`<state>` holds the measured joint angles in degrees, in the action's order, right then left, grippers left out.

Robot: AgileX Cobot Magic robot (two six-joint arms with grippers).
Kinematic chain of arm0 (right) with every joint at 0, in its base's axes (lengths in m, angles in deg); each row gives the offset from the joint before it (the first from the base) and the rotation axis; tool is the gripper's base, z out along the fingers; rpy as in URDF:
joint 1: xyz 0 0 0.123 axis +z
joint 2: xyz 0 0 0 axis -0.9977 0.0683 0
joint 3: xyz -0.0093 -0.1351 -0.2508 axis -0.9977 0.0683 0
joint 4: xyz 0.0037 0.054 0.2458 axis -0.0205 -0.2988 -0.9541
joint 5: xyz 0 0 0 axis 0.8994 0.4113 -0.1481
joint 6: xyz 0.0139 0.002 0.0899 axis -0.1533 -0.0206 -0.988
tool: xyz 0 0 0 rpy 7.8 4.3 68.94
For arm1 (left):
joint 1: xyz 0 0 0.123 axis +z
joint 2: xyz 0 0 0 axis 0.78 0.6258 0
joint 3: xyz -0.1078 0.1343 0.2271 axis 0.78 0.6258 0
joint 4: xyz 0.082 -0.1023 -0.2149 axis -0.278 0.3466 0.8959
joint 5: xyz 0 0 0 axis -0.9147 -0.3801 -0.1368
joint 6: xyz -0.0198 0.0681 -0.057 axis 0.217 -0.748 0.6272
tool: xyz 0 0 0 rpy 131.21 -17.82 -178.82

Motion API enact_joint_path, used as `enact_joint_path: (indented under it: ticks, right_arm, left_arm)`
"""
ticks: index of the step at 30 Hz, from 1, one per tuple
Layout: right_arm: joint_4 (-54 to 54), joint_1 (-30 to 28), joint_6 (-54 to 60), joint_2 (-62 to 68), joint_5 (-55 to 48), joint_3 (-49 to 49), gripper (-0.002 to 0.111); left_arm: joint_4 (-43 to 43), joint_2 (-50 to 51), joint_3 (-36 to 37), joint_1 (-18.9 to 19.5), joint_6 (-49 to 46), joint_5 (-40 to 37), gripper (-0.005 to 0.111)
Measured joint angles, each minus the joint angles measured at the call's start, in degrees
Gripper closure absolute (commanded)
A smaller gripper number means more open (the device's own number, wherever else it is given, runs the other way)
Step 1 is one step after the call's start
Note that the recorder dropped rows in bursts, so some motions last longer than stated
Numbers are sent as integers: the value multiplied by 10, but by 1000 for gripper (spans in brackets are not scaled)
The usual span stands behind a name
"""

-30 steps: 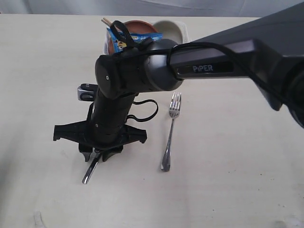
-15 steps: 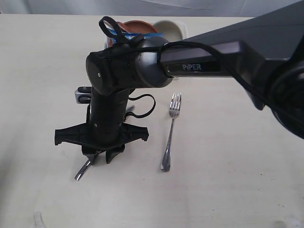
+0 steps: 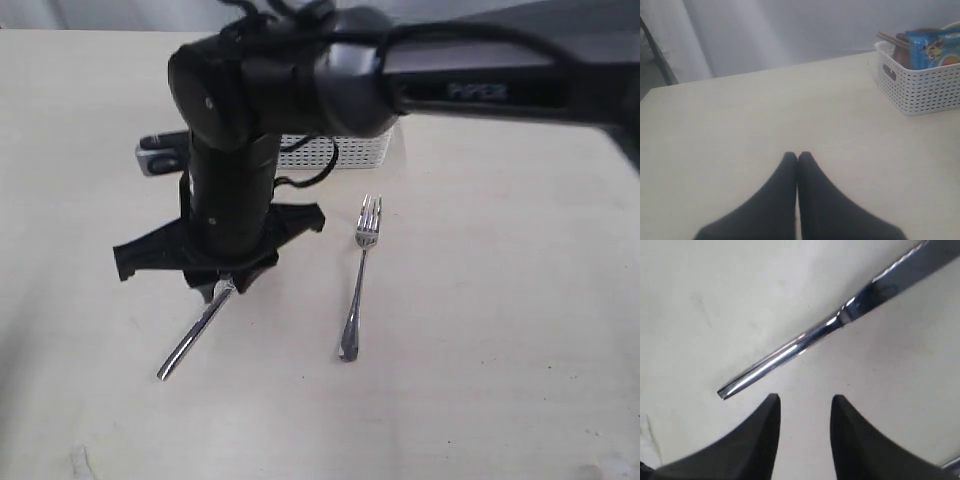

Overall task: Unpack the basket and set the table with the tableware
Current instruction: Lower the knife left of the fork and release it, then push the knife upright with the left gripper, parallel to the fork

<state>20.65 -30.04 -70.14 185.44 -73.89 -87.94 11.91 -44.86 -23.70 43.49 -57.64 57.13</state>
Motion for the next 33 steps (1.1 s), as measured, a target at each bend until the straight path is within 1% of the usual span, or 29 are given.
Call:
enact_joint_path:
  ticks: [2,5,8,12,13,14,15,16,18,19,21,22,23,24,25,26,27,28,29,30,31,33]
  right_arm:
    - [34,0,-5,-35,16,13,88]
    - [58,-1,-10,-94,55,64,96]
    - [48,-23,-10,-158,89,129,96]
    - [24,-102,13,-250,103,211,96]
    - [8,-145,41,-290,103,247,96]
    - [-8,-174,72,-320,103,269,96]
    - [-25,-199,97,-348,102,287,96]
    - [-37,-224,119,-373,102,301,96]
    - [-49,-259,152,-414,93,314,96]
    - [-55,-272,167,-429,87,316,96]
    - [-76,-287,204,-451,76,316,96]
    - [-91,-291,221,-461,70,316,96]
    - [-109,-295,237,-471,65,316,96]
    - [-116,-296,244,-477,64,316,96]
    - [-128,-296,252,-489,63,316,96]
    - [-130,-296,256,-494,63,316,96]
    - [-132,-296,260,-502,63,316,96]
    - [-133,-296,261,-507,63,316,96]
    - [-136,-296,264,-509,59,316,96]
    - [-137,-296,265,-509,57,316,96]
    - [-140,-296,265,-509,52,317,96]
    - [-141,-296,267,-509,48,320,96]
  left_arm:
    - [0,0,0,0,0,0,107]
    - [-2,0,0,0,0,0,107]
    - [-37,0,0,0,0,0,107]
    - [-67,0,0,0,0,0,107]
    - [-70,0,0,0,0,0,107]
    - [-70,0,0,0,0,7,107]
    - [-61,0,0,0,6,32,107]
    - [-25,0,0,0,29,75,107]
    - [79,0,0,0,105,171,107]
    - [116,0,0,0,132,215,107]
    - [152,0,0,0,197,290,107]
    - [160,0,0,0,245,314,107]
    - [162,0,0,0,290,319,107]
    - [162,0,-3,0,307,302,107]
    - [165,0,-20,0,316,230,107]
    - [166,5,-35,0,312,182,107]
    - [166,29,-70,0,283,99,107]
    - [166,49,-88,0,264,65,107]
    - [169,102,-128,0,224,5,107]
    - [176,132,-146,0,204,-18,107]
    - [212,198,-194,0,135,-68,107]
    - [272,264,-239,0,38,-111,107]
